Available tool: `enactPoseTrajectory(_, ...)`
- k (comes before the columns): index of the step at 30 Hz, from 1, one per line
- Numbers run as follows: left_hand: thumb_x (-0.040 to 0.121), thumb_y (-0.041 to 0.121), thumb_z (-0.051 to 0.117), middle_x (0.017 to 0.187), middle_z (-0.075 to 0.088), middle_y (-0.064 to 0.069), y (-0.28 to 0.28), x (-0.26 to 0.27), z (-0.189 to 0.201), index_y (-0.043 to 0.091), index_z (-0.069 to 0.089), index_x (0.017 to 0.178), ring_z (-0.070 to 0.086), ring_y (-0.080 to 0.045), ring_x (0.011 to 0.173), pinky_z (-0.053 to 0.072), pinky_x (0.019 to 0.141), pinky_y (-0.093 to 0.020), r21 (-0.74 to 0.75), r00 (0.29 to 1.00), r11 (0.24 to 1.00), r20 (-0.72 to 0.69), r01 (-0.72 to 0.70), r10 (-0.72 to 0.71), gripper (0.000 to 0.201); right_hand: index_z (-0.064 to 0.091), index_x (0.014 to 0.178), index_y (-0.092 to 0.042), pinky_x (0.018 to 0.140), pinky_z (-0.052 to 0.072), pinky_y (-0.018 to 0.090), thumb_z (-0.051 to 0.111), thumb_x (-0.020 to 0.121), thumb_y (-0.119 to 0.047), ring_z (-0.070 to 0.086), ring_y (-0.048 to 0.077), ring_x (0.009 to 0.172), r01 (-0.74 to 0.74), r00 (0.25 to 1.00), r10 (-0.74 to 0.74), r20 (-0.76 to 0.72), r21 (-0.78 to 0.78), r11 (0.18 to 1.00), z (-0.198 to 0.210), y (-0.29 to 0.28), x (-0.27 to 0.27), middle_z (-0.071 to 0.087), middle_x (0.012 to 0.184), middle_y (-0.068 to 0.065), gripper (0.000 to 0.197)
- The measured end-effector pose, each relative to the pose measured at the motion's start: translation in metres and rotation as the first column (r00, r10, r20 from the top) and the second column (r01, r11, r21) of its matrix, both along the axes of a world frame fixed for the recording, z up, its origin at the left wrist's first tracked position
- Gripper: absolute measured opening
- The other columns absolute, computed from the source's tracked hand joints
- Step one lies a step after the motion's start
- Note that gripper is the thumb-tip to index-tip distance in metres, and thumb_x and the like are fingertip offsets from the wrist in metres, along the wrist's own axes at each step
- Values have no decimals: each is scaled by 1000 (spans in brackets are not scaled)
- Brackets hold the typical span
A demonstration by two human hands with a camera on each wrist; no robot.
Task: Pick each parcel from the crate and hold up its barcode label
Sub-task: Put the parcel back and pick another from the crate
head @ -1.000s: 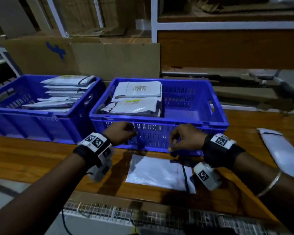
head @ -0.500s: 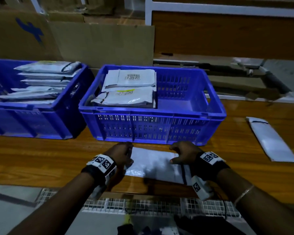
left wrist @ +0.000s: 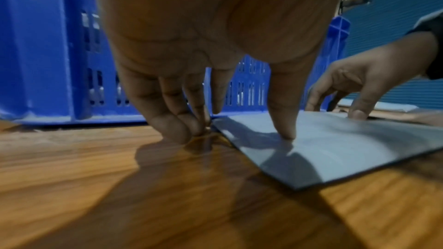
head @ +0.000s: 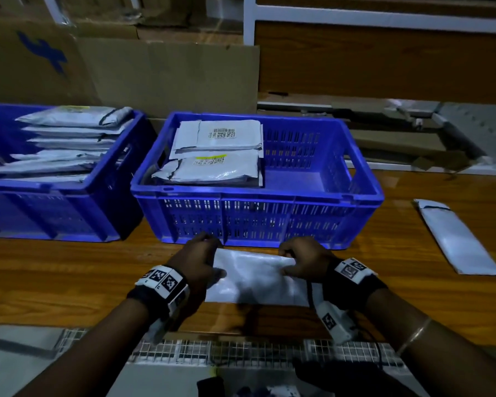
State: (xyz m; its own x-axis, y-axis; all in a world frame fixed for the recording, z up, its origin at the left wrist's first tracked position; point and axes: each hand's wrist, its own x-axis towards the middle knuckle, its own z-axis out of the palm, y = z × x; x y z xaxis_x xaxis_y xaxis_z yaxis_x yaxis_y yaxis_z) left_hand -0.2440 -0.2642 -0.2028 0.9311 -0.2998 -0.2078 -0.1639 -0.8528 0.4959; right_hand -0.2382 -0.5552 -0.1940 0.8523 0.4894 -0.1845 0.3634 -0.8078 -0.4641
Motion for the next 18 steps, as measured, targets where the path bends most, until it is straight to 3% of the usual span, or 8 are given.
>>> enactPoseTrajectory(2,73,35,78,117,53,0,10,-1,7,15,65,108,57,-21,106,47,92,-32,-94,994,995,103,33,-23,42,44,62,-38,61,43,29,64,67,-24,52,11,68,-20,998,17,62,55,998,9,1,0,52,67,-11,26)
enactPoseTrajectory(4,77,41,61,111,57,-1,19,-4,14,16,63,98,59,-22,102,49,87,-35,-150,979,982,186,113,-84,33,45,66,-35,64,45,32,63,68,-17,51,14,70,-71,993,66,94,60,996,15,2,0,50,72,-10,26)
enactPoseTrajectory(6,77,40,50,108,58,-1,26,-7,17,24,58,96,61,-23,99,51,82,-37,-140,957,972,249,190,-151,26,52,75,-27,65,45,35,60,69,-16,52,21,75,-130,984,125,127,30,991,18,4,0,51,78,-5,15)
enactPoseTrajectory(8,78,36,55,106,58,4,29,-11,17,31,55,94,61,-21,96,52,78,-35,-60,939,970,271,234,-210,16,57,81,-19,65,43,35,59,69,-14,54,27,79,-184,971,186,153,-26,983,16,6,-2,55,82,1,13)
enactPoseTrajectory(10,72,26,66,103,60,10,27,-17,14,32,59,91,62,-21,94,53,73,-35,37,938,968,241,247,-248,21,60,84,-17,68,42,32,63,67,-7,56,28,83,-240,960,250,127,-91,967,8,8,-6,57,86,4,20)
enactPoseTrajectory(12,71,20,68,104,63,11,22,-24,13,32,63,91,63,-21,97,53,73,-35,143,946,961,187,239,-263,25,63,88,-17,72,43,31,69,68,-5,57,27,89,-290,952,300,63,-138,947,-1,8,-9,59,92,4,24)
enactPoseTrajectory(15,84,19,60,115,62,11,18,-26,9,34,65,104,59,-16,108,51,85,-33,237,964,943,66,234,-256,25,71,89,-12,78,51,34,66,85,-19,62,29,88,-380,922,388,20,-155,912,-8,9,-14,65,94,8,10)
enactPoseTrajectory(18,88,14,58,127,61,8,18,-24,-1,32,66,116,55,-14,119,45,99,-30,249,975,943,-30,222,-221,33,74,85,-8,79,49,32,61,89,-27,64,26,84,-388,919,394,22,-132,912,-19,3,-18,70,89,9,23)
